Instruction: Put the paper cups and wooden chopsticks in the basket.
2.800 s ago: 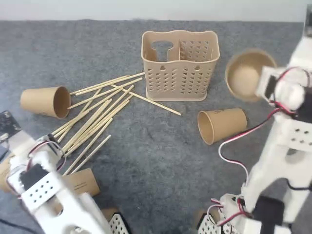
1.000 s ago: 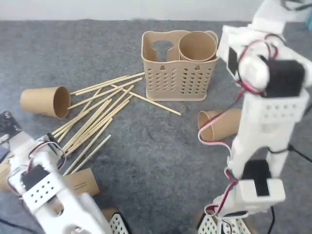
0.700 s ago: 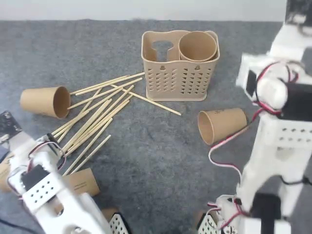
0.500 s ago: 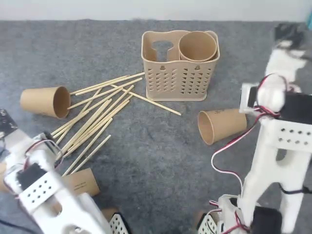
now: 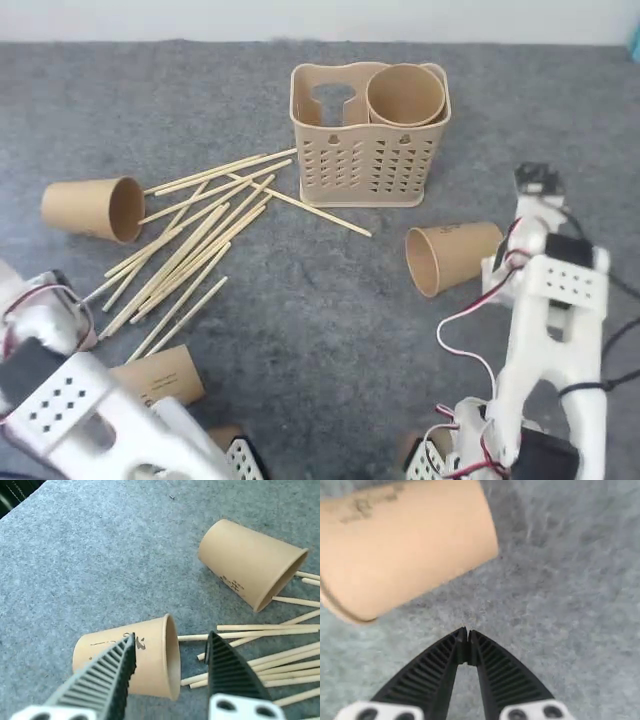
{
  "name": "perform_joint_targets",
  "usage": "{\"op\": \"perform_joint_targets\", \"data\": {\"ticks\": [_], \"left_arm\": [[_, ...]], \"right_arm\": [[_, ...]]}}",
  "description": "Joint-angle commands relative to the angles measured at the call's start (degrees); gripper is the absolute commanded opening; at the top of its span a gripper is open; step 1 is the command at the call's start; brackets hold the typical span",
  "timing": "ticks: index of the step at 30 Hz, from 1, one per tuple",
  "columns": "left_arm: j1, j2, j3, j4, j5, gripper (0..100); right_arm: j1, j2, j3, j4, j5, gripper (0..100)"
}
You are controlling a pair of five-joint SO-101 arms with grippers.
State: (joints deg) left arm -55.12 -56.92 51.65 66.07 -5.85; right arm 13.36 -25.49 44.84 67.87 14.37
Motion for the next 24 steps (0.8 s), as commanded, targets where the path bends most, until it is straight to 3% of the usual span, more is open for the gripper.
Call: {"op": "perform_joint_targets", "data": {"ticks": [1,5,10,16,21,24], "left_arm": [[4.04,0.88,-2.77,3.16,-0.79,18],[8.18,0.88,-2.77,5.71,-0.79,5],[11.43,0.88,0.4,4.22,-0.62,1],[10.55,0.44,8.04,-2.9,-0.88,1],[4.84,0.35,4.35,-2.11,-4.48,2],[1.14,0.44,0.75,0.79,-6.15,10]], "right_arm": [[-0.84,-2.68,6.51,-8.66,0.97,0.8],[-3.03,-2.68,13.71,-15.78,-1.58,0.8],[-1.89,-3.21,14.07,-16.13,-2.11,0.8],[-1.89,-2.86,14.33,-16.13,-2.11,0.8],[-1.89,-2.68,14.33,-16.13,-2.11,0.8],[-1.89,-2.68,14.33,-16.13,-2.11,0.8]]}}
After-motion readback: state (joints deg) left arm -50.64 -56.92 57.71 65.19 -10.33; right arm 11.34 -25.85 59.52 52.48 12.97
